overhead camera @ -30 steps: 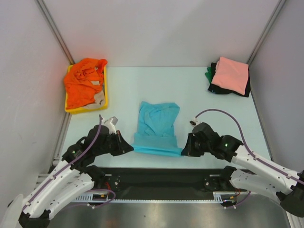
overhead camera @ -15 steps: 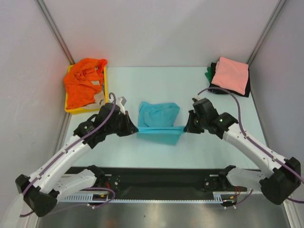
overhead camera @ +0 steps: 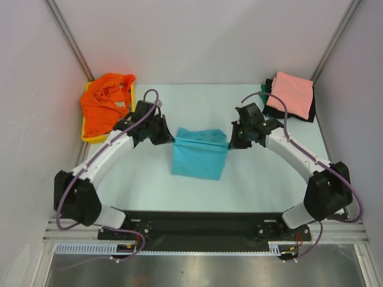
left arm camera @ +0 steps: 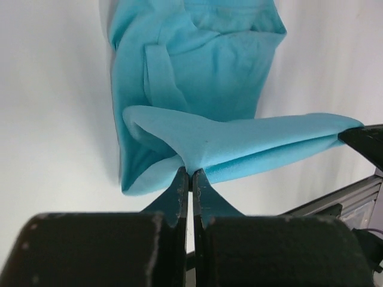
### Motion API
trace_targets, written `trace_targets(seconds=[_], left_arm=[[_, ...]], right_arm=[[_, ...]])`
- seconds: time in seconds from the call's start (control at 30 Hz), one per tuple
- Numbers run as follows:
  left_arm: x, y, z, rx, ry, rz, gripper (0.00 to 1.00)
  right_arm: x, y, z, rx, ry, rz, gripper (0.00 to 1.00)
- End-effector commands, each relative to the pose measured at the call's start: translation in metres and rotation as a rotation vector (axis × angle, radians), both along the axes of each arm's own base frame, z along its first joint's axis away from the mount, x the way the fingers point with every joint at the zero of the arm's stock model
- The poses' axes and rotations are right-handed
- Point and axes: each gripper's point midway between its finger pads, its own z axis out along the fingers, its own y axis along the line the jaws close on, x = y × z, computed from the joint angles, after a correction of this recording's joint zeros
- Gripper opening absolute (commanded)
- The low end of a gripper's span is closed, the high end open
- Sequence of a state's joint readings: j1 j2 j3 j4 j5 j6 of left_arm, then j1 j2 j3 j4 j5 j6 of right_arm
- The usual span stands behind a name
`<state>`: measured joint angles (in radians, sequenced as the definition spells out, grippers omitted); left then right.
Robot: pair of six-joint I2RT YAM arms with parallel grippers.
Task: Fold and stack the t-shirts
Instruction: Fold the tshirt
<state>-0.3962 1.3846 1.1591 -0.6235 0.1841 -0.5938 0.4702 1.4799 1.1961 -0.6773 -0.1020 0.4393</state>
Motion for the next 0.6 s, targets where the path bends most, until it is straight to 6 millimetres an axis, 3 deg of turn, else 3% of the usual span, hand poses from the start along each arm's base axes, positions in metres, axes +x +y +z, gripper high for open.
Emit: trace_targets(seconds=[0.0, 0.03, 0.2, 0.23, 0.33, 0.4, 0.43, 0.5, 0.57], left_arm=[[0.034, 0.000, 0.010, -0.003, -0.049, -0.025, 0.00], [0.040, -0.002, 0.015, -0.005, -0.053, -0.026, 0.00], [0.065, -0.002, -0.002, 0.017, -0.001, -0.013, 0.00], [0.075, -0.003, 0.008, 0.011, -0.018, -0.006, 0.00], [0.097, 0.006, 0.007, 0.024, 0.000, 0.014, 0.00], [0.109, 0.009, 0.004, 0.026, 0.013, 0.018, 0.00], [0.120, 0.011, -0.001, 0.036, 0.029, 0.025, 0.00], [0.132, 0.011, -0.004, 0.036, 0.043, 0.018, 0.00], [0.147, 0.011, -0.013, 0.036, 0.078, 0.018, 0.00]], right_arm=[[0.026, -0.012, 0.010, -0.037, -0.044, -0.005, 0.00], [0.030, -0.015, 0.009, -0.038, -0.041, -0.013, 0.00], [0.052, -0.017, -0.001, -0.027, -0.011, -0.013, 0.00], [0.055, -0.016, -0.002, -0.026, -0.006, -0.012, 0.00], [0.070, -0.017, -0.008, -0.024, 0.015, -0.012, 0.00], [0.083, -0.017, -0.001, -0.008, -0.002, -0.014, 0.00], [0.087, -0.018, -0.012, -0.018, 0.026, -0.017, 0.00], [0.098, -0.017, -0.010, -0.007, 0.022, -0.018, 0.00], [0.107, -0.015, -0.020, -0.002, 0.045, -0.020, 0.00]])
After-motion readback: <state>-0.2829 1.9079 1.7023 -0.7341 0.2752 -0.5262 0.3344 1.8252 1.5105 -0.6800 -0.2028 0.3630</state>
